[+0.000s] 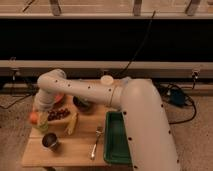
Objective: Place apple in plastic cup
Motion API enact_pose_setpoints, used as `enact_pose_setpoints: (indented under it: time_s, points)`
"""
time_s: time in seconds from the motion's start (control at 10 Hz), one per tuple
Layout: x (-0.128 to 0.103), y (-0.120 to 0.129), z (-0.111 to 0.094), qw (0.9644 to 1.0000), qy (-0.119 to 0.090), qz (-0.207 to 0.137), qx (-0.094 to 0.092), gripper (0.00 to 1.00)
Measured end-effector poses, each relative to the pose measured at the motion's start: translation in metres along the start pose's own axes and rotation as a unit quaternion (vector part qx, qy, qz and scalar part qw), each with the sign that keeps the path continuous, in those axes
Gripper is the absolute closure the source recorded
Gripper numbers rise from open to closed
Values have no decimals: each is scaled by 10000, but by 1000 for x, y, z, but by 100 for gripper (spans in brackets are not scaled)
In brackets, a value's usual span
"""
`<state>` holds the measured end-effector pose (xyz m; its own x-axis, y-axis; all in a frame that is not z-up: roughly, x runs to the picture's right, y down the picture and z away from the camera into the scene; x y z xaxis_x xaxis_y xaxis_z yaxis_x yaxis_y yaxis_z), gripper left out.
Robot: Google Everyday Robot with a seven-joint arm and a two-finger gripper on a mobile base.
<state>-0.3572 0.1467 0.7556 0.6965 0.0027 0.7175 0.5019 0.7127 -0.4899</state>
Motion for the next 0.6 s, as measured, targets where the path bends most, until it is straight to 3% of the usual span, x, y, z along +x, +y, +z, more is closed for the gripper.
enact_pose_setpoints:
  time_s: [0.3,0.5,0.6]
  points:
    - [3,-1,6,10000,-36,8,-47,33]
    - [5,0,8,10000,-76,9,-55,21]
    - [7,0,10,9999,-157,6,-56,20]
